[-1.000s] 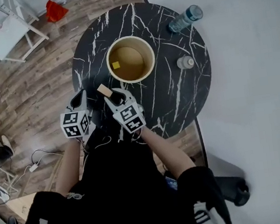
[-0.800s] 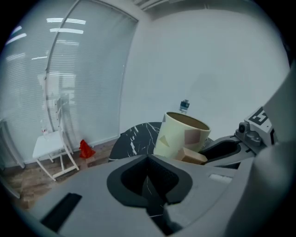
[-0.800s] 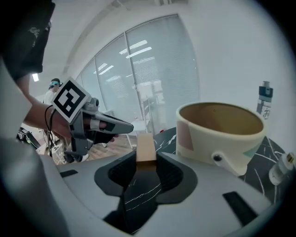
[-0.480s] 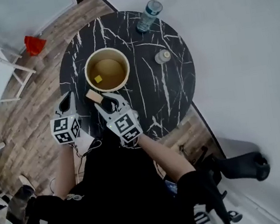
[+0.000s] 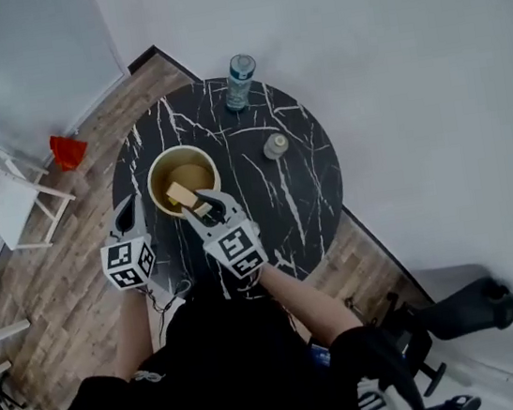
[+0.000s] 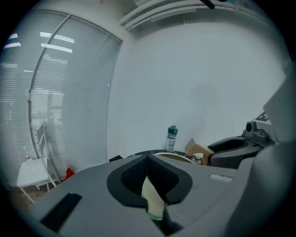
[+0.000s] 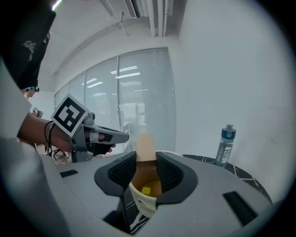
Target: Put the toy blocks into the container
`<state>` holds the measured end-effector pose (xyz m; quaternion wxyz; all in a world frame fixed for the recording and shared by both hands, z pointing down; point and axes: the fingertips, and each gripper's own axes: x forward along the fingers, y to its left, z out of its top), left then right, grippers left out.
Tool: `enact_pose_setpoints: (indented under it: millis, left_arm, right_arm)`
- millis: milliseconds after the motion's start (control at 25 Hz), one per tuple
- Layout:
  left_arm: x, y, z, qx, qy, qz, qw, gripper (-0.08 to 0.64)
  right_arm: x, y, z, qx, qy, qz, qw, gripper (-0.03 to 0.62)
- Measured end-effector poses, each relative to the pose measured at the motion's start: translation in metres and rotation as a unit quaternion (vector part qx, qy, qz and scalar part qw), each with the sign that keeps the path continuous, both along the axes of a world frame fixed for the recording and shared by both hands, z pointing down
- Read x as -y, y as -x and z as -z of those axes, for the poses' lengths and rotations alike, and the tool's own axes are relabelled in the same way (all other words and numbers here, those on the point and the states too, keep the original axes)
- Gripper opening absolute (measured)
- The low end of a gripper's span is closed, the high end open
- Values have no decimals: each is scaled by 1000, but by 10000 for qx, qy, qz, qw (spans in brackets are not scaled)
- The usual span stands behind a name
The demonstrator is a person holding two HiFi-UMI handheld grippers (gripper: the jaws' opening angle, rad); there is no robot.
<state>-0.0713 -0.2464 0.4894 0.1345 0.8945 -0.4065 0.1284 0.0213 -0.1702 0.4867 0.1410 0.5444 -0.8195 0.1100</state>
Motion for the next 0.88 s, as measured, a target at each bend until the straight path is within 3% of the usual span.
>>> enact_pose_setpoints:
  millis: [240, 480, 760, 840, 880]
  left_arm:
    - [-8, -38, 13, -102, -95, -421, 9990, -2]
    - [-20, -58, 8, -90, 7, -769, 9970, -2]
    - [-23, -55, -1, -75, 135, -1008, 9948, -2]
    - [-25, -57, -3, -61, 131, -1173, 9930, -2]
    - [-27, -58, -4, -46, 120, -1250, 9921, -2]
  right_arm:
    - [10, -40, 10, -34, -102, -490, 9987, 126]
    - [13, -43, 3, 22, -9, -693, 9976, 126]
    - [16, -41, -13, -28, 190, -911, 9957, 127]
    - [20, -41, -20, -58, 287, -1013, 9944, 138]
    - [22, -41, -24, -49, 310, -1064, 9938, 185]
